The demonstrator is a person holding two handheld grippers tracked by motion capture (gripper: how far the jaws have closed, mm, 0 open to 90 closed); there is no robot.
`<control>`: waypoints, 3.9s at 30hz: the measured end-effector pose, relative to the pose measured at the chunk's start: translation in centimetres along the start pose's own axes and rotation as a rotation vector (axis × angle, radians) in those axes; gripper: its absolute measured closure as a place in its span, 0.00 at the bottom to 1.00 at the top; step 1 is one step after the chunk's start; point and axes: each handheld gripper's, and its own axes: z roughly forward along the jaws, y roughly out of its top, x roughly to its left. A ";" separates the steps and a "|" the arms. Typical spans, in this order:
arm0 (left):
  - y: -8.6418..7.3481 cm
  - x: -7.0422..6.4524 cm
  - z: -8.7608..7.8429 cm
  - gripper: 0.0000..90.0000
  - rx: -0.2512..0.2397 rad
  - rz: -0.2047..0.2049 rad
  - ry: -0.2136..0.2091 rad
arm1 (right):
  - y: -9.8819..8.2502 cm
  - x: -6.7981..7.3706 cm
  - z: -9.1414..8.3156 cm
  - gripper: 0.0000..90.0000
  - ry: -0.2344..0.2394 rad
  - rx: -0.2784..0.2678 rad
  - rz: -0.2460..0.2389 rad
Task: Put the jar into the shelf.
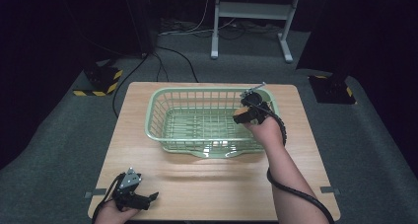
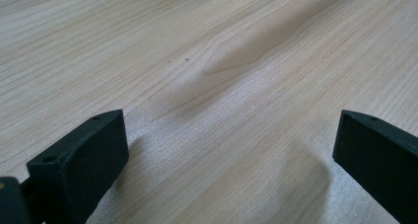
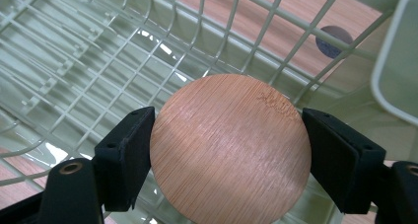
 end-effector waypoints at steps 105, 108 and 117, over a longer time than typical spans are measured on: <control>0.1 0.0 0.1 0.01 0.003 0.016 -0.003 | -8.7 1.8 -8.2 0.00 0.044 -0.298 0.054; 0.1 -0.1 0.2 0.01 0.006 0.018 0.002 | -9.8 2.1 -8.7 0.00 0.036 -0.302 0.046; 0.1 -0.1 0.2 0.01 0.007 0.023 0.006 | -12.3 2.8 -9.9 0.00 0.016 -0.301 0.020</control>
